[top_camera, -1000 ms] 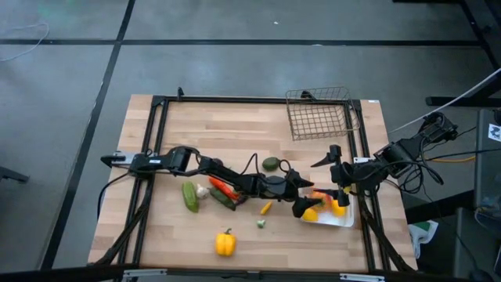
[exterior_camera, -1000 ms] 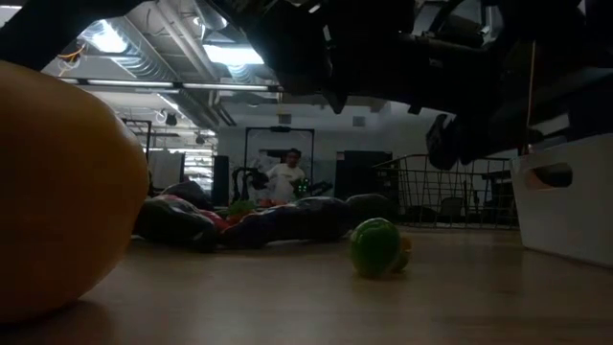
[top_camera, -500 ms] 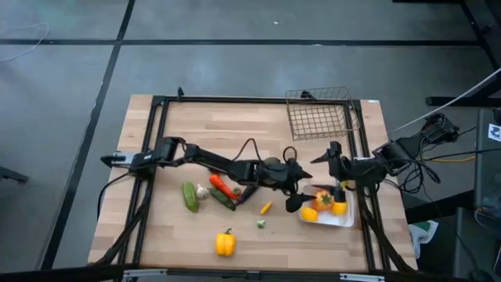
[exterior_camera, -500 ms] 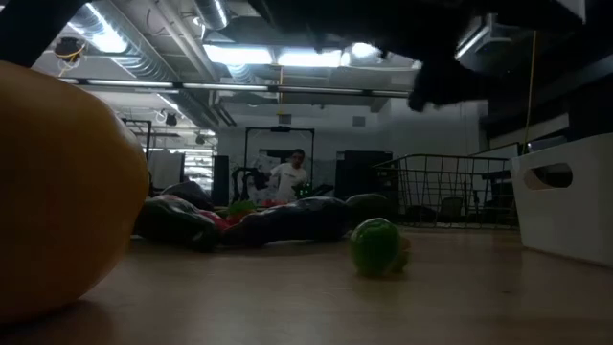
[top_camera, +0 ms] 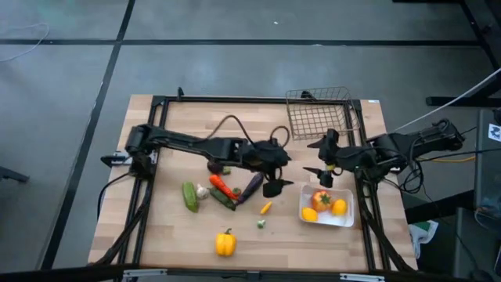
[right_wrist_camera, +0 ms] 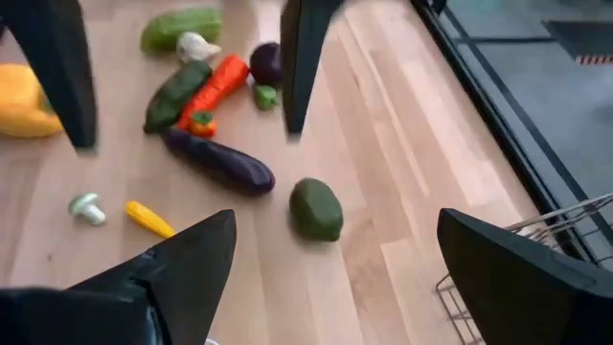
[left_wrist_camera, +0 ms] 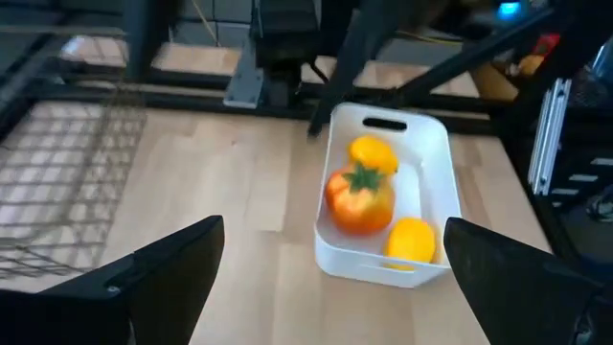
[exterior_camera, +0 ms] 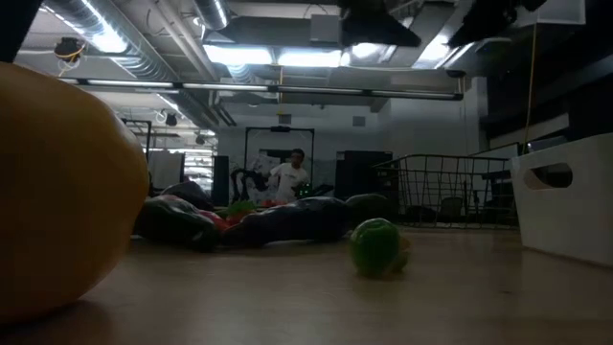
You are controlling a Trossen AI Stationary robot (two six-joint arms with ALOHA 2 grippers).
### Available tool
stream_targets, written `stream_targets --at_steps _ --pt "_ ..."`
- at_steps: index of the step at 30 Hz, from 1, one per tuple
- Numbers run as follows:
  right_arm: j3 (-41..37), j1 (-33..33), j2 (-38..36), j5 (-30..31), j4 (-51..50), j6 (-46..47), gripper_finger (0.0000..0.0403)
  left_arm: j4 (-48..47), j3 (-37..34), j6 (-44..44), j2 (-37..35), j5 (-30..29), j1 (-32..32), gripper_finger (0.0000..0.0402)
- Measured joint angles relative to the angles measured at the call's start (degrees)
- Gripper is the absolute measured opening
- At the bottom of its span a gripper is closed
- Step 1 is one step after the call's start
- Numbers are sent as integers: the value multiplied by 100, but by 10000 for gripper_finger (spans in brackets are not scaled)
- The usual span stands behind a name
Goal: Sort produce into baskets
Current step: Put the violet eggplant into the black wire basket
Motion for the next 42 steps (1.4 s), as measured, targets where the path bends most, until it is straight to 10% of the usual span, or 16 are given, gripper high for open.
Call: stream_targets --at_steps 19,42 --pt "0 -1388 2330 -2014 1466 -1048 360 99 -3186 -563 -2513 -291 370 392" --pt "2 -1374 4618 -2951 4042 -2545 360 -488 -3863 -1165 -3366 -297 291 392"
